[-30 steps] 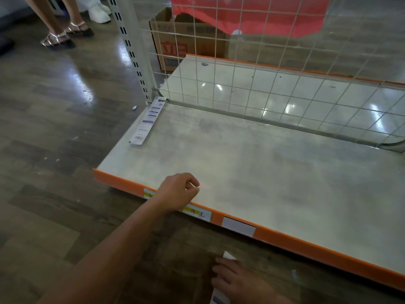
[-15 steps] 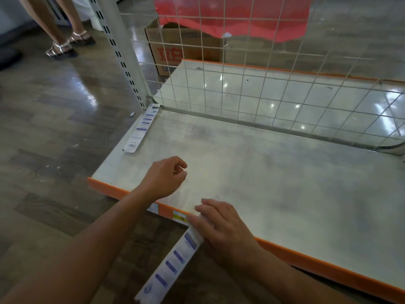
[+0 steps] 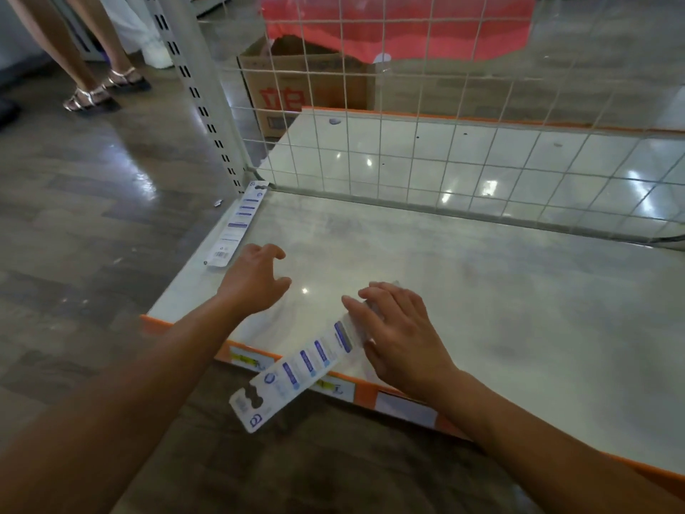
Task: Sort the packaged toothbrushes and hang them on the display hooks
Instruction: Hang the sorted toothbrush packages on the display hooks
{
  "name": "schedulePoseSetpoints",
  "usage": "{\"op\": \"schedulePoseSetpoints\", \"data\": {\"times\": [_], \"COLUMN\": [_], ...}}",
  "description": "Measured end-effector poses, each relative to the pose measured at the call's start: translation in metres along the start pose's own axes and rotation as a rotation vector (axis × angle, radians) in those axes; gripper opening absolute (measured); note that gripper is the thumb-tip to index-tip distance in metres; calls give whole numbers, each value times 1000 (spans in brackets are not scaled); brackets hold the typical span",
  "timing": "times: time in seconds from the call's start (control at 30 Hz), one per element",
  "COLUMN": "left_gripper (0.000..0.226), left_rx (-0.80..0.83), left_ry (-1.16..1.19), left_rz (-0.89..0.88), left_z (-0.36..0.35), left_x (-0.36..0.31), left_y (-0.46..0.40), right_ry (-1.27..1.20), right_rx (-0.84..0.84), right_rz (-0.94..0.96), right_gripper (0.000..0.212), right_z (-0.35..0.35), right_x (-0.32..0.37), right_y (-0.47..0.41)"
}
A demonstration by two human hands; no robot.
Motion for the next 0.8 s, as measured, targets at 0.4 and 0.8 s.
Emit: {"op": "schedulePoseSetpoints", "data": {"times": [0.4,0.8], "left_gripper": [70,29], "left_rx": [-111,-206], "left_ry": [-123,42], "left_rz": [244,186], "left_z": [-28,-21], "left_x": [62,83], "left_y": [-55,-54], "right_ry": [138,67], "right_rx": [-15,0], "right_rz": [-178,-283], "right_gripper": [61,57], "right_z": [-17,-24], "right_x": [-9,2], "right_y": [-18,-38]}}
Point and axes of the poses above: each hand's wrist, its own y-axis away from the middle knuckle, its own z-axis out of the back of the hand, x = y × z, the point moved 4 cm from there along -y, towards the middle knuckle, and after that the axes turned 6 degrees about -x, right-handed, at the moved point
